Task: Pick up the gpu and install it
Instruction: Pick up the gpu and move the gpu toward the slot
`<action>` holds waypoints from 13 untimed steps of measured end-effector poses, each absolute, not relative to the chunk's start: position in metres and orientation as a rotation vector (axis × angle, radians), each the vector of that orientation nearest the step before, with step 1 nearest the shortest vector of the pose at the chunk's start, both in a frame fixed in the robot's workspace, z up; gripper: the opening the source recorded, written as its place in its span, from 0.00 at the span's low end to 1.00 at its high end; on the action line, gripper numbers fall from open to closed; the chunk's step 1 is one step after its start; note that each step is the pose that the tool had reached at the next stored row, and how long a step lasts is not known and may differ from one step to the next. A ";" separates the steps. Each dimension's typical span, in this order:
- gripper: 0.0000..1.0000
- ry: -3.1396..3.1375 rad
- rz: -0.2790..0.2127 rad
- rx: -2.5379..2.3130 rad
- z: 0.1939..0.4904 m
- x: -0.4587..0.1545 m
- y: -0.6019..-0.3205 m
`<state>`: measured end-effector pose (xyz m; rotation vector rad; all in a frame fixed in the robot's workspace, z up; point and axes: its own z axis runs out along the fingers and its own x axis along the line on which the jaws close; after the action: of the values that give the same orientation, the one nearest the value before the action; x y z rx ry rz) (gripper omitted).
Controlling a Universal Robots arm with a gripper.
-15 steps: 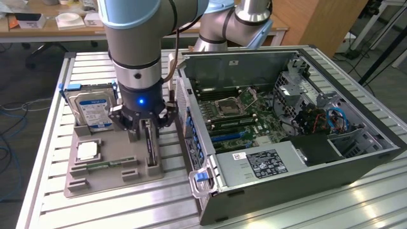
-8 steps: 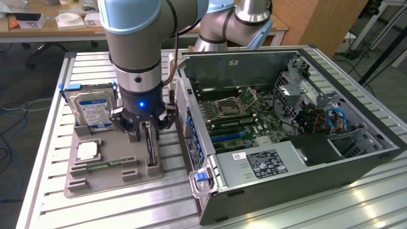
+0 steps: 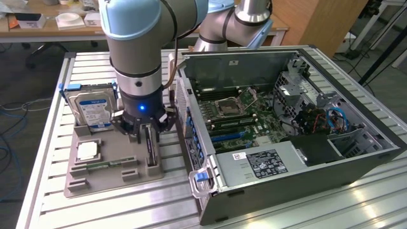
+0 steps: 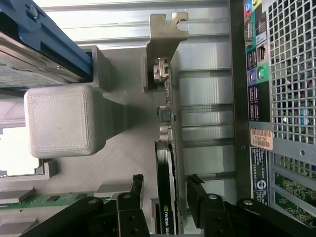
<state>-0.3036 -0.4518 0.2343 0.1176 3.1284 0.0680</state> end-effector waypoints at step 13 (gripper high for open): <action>0.49 3.128 0.068 0.118 0.231 -0.304 -0.452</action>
<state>-0.3036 -0.4518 0.2307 0.1176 3.1284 0.0679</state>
